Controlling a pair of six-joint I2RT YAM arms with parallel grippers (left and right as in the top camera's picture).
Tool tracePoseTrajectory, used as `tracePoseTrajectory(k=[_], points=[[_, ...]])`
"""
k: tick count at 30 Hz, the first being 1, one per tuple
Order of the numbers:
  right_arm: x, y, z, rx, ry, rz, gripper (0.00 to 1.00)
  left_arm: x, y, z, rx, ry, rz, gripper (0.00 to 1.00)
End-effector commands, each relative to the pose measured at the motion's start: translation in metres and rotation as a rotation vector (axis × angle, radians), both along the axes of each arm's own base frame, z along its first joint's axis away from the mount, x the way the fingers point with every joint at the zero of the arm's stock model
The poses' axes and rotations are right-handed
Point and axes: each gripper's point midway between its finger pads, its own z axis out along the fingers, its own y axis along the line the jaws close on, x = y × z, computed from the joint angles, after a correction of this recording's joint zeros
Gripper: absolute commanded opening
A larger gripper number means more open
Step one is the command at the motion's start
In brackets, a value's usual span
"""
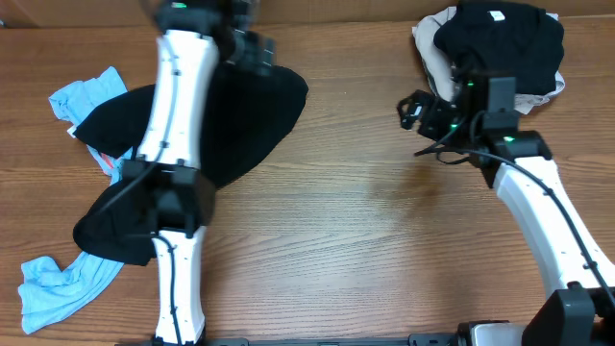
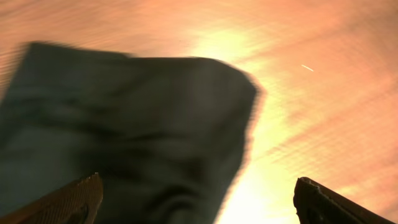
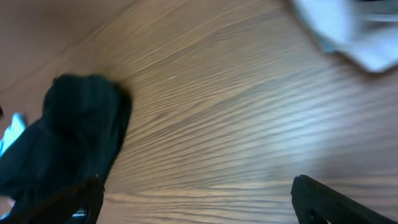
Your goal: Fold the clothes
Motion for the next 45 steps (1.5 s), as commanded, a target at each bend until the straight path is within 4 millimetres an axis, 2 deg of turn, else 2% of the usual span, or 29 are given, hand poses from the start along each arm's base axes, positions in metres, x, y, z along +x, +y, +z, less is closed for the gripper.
tracePoseTrajectory(k=[1,3,6,10,13,15,18,21,22,30,33,38,39,41,45], points=[[0.003,-0.036,0.002,0.018,0.017,-0.101,1.0,-0.013,-0.043,-0.023,0.017,0.04,-0.131,1.0],[-0.001,-0.053,-0.001,0.032,0.041,-0.139,1.0,-0.02,-0.065,-0.038,0.04,0.062,-0.174,1.0],[-0.007,-0.068,-0.006,0.031,0.07,-0.171,1.0,-0.026,-0.08,-0.061,0.062,0.101,-0.203,1.0],[-0.013,-0.075,-0.01,0.023,0.096,-0.177,1.0,-0.028,-0.083,-0.094,0.111,0.15,-0.205,1.0],[-0.013,-0.074,-0.011,0.015,0.097,-0.167,1.0,-0.031,-0.082,-0.115,0.119,0.191,-0.197,0.97],[-0.013,-0.074,-0.011,0.015,0.096,-0.168,1.0,-0.032,-0.082,-0.123,0.124,0.208,-0.197,0.92],[-0.013,-0.075,-0.01,0.014,0.093,-0.168,1.0,-0.032,-0.082,-0.128,0.127,0.215,-0.198,0.81],[-0.013,-0.075,-0.01,0.014,0.092,-0.168,1.0,-0.03,-0.079,-0.132,0.143,0.208,-0.193,0.65],[-0.013,-0.075,-0.01,0.015,0.093,-0.167,1.0,-0.027,-0.076,-0.134,0.164,0.201,-0.186,0.57],[-0.013,-0.075,-0.01,0.014,0.093,-0.168,1.0,-0.03,-0.066,-0.158,0.223,0.238,-0.175,0.24],[-0.013,-0.075,-0.01,0.015,0.094,-0.168,1.0,-0.032,-0.063,-0.168,0.24,0.258,-0.174,0.22],[-0.013,-0.074,-0.011,0.015,0.097,-0.168,1.0,-0.034,-0.061,-0.17,0.25,0.266,-0.172,0.22],[-0.013,-0.074,-0.011,0.015,0.096,-0.168,1.0,-0.034,-0.061,-0.17,0.25,0.266,-0.172,0.19],[-0.013,-0.074,-0.011,0.014,0.096,-0.167,1.0,-0.034,-0.061,-0.17,0.25,0.266,-0.172,0.05],[-0.013,-0.075,-0.011,0.014,0.096,-0.168,1.0,-0.034,-0.062,-0.17,0.249,0.265,-0.173,0.04]])
